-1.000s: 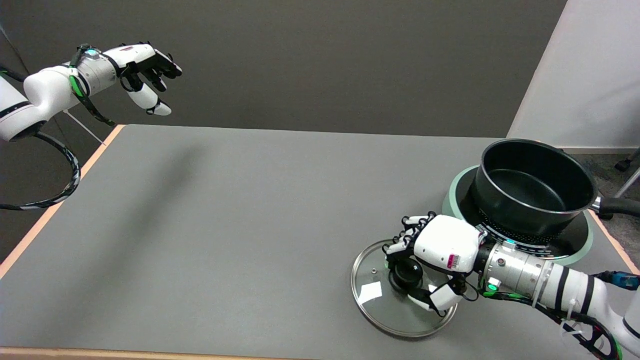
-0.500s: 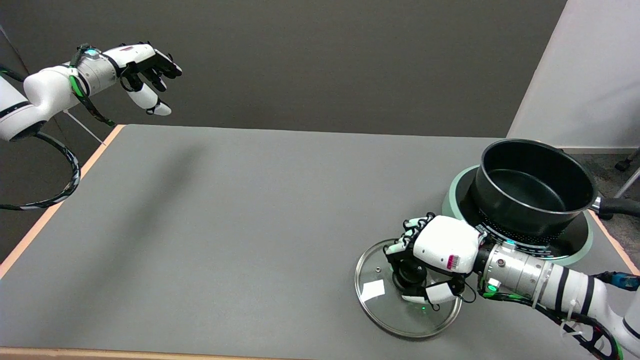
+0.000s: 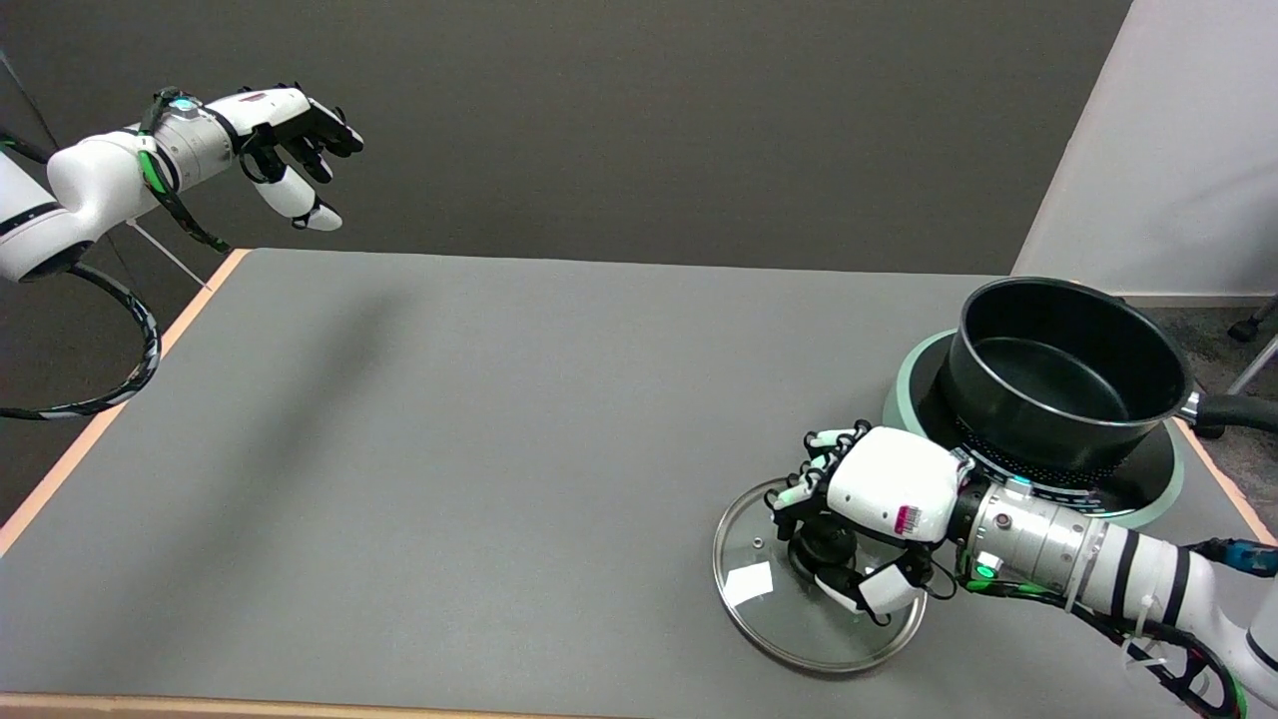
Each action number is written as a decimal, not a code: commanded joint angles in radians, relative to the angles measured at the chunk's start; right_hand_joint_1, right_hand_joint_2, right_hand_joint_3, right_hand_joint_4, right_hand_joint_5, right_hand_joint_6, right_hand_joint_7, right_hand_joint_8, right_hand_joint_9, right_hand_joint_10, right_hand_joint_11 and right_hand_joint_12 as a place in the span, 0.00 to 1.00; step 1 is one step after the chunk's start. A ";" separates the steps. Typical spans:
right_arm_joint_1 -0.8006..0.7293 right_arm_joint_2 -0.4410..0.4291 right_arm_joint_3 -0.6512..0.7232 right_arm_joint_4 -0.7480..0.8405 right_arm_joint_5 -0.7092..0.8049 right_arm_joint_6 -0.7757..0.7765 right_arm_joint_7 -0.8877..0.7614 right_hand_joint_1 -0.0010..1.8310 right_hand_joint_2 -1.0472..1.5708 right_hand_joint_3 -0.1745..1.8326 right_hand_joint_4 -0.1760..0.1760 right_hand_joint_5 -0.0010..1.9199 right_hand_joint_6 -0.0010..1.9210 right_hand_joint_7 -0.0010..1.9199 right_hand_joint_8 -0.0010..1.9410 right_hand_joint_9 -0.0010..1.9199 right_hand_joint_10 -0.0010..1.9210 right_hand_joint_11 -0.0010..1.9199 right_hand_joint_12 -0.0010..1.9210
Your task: Pick up the pot lid.
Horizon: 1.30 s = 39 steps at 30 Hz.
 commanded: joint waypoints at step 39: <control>-0.014 0.011 0.024 -0.027 0.002 -0.066 0.009 0.83 0.75 0.55 1.00 0.26 0.87 0.38 0.76 0.33 0.93 0.21 1.00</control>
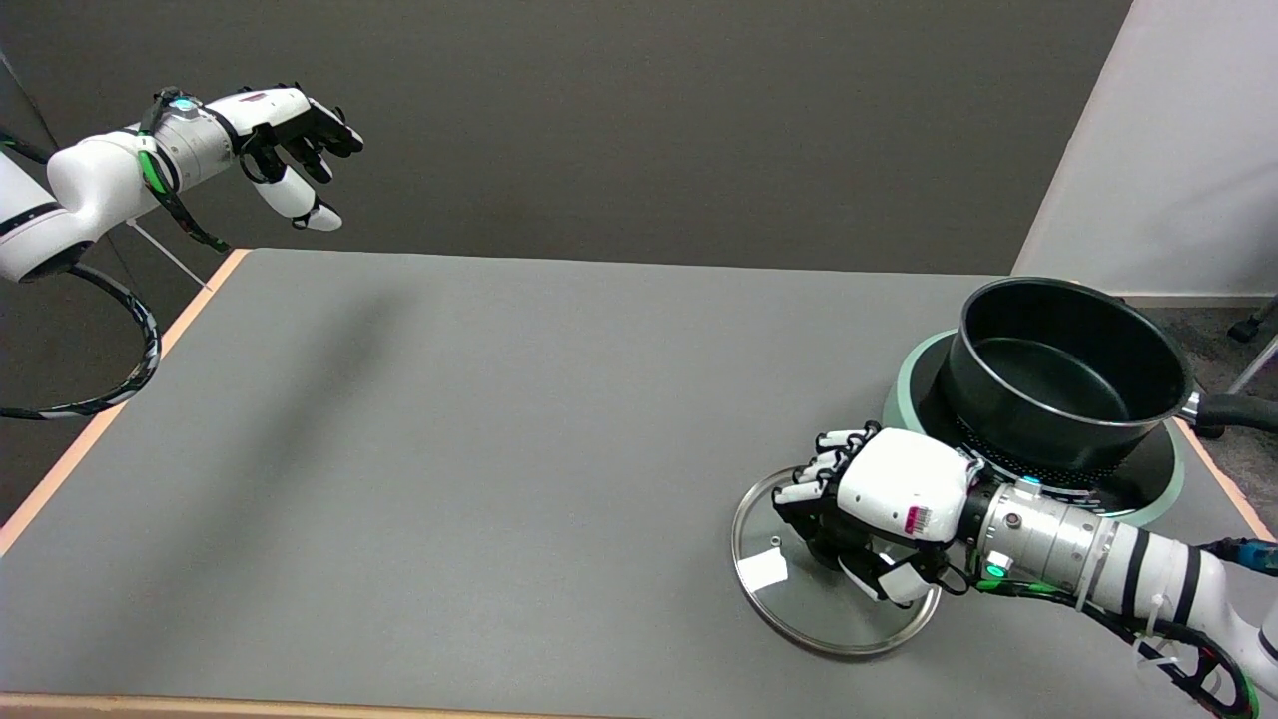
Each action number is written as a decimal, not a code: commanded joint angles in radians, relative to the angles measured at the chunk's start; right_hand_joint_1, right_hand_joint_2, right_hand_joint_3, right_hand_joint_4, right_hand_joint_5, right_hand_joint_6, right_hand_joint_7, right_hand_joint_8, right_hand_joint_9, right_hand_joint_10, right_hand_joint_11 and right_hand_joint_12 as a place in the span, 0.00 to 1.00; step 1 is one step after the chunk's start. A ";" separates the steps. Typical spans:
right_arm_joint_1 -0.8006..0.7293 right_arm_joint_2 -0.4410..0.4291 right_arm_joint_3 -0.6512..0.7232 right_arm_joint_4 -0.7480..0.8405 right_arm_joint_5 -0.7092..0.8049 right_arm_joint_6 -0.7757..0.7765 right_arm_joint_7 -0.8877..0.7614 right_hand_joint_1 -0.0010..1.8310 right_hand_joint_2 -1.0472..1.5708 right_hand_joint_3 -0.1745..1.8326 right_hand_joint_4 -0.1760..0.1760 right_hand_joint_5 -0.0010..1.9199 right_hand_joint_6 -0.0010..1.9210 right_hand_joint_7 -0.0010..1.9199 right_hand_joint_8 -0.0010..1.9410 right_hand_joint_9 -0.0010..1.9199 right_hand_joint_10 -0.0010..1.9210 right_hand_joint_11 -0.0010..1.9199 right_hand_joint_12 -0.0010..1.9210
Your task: Pick up the pot lid.
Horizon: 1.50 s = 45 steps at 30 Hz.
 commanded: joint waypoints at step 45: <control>0.244 0.153 -0.028 0.009 -0.018 -0.020 0.244 0.92 0.71 0.56 1.00 0.27 0.86 0.36 0.88 0.33 1.00 0.18 1.00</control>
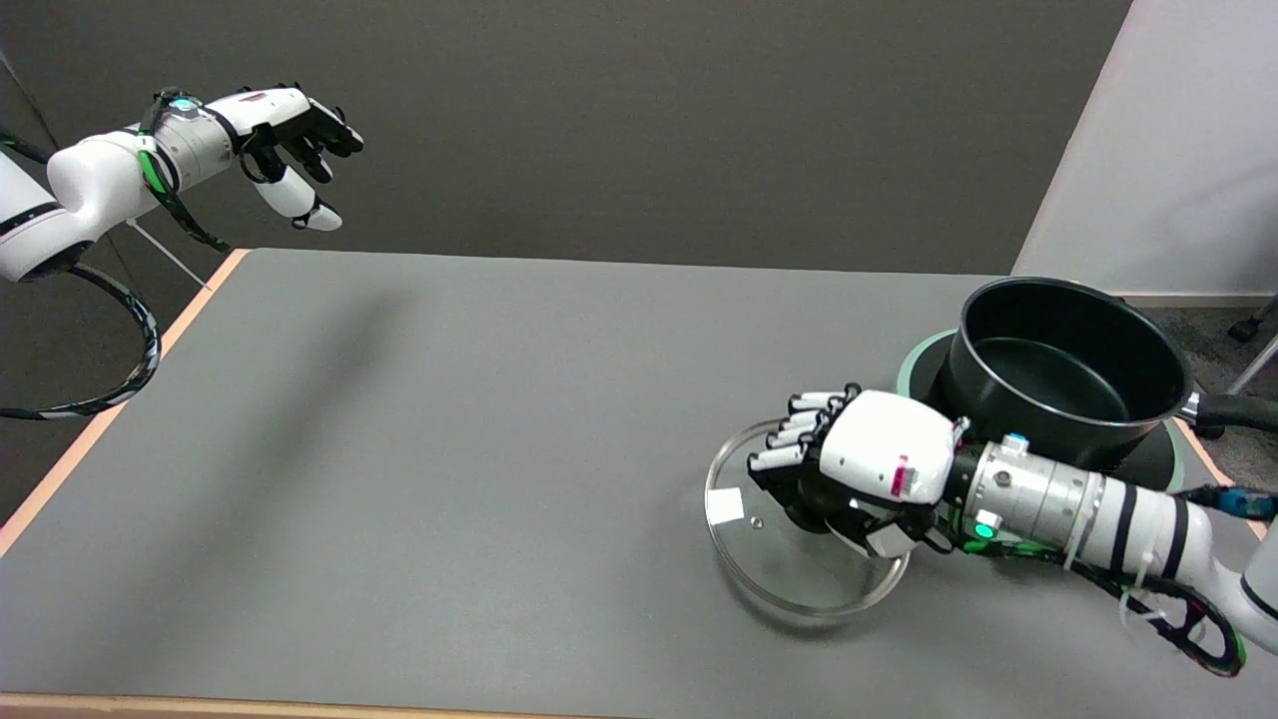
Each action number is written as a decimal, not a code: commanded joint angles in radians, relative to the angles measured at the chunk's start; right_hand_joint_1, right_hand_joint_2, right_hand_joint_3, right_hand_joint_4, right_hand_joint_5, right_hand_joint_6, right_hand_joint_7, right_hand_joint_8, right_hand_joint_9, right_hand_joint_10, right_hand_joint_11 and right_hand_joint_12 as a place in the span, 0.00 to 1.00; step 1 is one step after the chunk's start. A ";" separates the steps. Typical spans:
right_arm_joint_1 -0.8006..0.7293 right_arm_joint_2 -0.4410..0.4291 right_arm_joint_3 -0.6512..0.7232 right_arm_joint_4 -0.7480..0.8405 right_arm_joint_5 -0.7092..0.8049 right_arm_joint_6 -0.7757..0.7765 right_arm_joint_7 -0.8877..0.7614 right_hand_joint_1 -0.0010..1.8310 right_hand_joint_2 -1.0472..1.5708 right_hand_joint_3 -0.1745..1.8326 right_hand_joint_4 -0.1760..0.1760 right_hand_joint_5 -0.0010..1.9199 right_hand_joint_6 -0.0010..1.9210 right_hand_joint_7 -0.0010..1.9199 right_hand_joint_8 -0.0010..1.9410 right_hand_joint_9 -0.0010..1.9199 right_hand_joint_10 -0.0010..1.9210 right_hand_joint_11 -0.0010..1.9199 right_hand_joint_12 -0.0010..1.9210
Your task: Pick up the pot lid.
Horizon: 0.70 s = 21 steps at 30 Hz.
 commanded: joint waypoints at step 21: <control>0.625 0.174 -0.194 0.005 -0.012 0.204 0.215 0.81 0.78 0.54 1.00 0.25 0.88 0.36 0.91 0.37 1.00 0.14 1.00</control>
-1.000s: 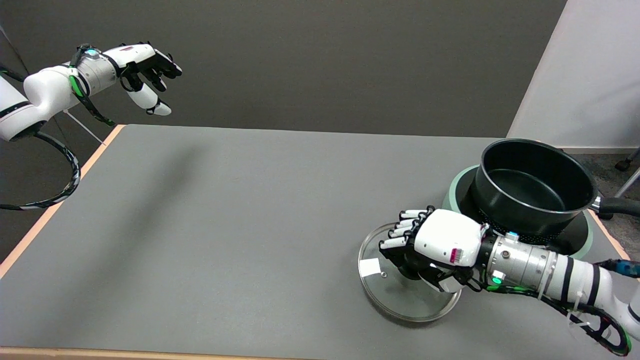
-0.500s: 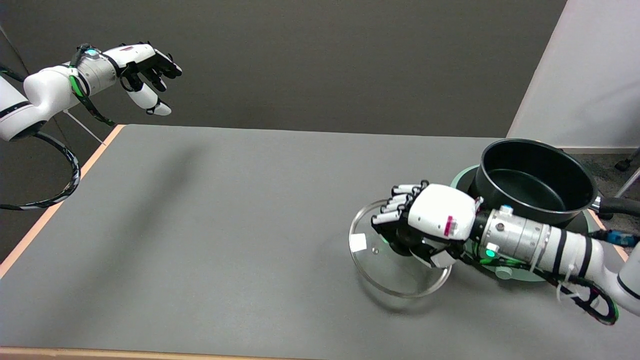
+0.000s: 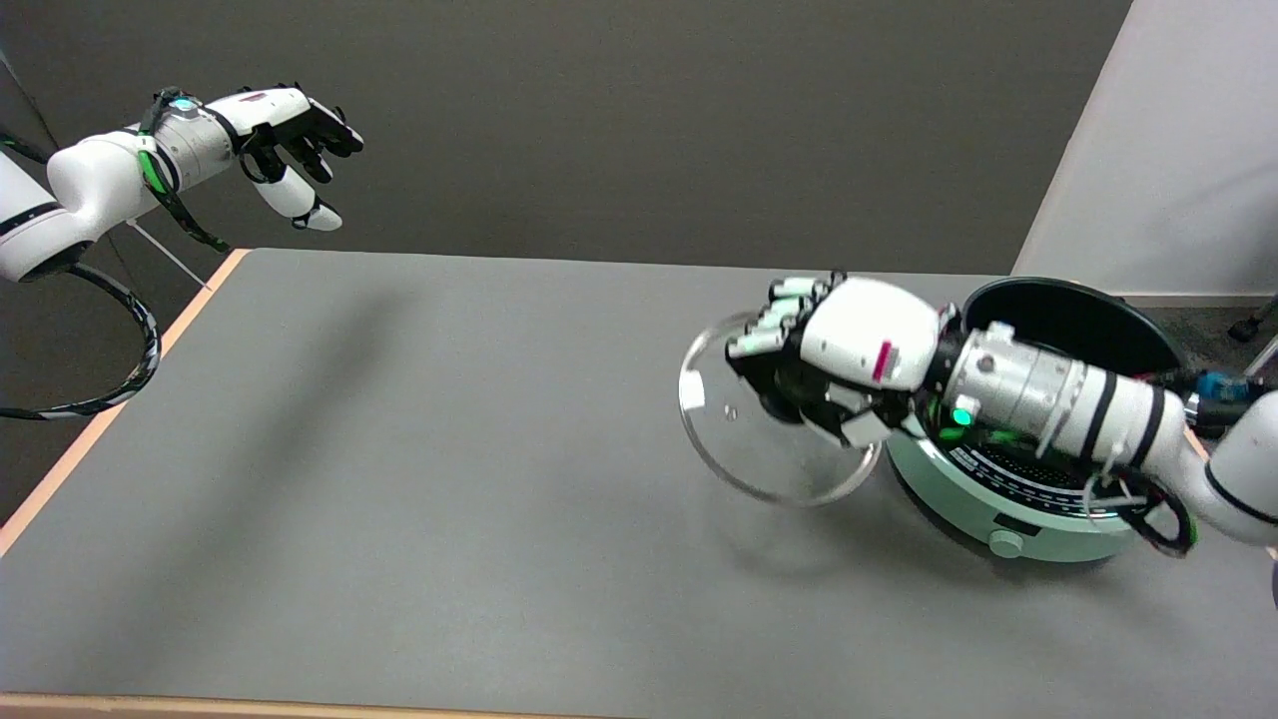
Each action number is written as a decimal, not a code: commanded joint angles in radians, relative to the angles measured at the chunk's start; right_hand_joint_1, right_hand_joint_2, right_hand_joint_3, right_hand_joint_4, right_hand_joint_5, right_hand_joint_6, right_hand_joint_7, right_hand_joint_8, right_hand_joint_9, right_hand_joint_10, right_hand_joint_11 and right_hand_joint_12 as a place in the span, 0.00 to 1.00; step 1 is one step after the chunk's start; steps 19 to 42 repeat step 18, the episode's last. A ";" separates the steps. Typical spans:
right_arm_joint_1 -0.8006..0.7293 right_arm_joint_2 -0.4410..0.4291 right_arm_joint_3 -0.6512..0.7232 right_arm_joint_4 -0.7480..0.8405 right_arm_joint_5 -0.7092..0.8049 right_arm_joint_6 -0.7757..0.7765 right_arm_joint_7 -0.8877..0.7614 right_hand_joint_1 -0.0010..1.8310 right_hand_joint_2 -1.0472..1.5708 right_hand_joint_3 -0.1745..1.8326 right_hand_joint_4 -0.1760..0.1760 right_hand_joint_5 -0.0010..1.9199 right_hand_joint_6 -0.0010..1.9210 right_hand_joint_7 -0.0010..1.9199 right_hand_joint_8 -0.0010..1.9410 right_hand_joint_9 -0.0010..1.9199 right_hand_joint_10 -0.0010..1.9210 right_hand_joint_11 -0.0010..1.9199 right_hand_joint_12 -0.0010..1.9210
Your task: Pick up the pot lid.
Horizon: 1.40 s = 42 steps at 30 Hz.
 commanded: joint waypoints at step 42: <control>0.771 0.101 -0.373 -0.069 -0.012 0.214 0.084 0.82 0.79 0.55 1.00 0.24 0.89 0.35 0.91 0.37 1.00 0.07 1.00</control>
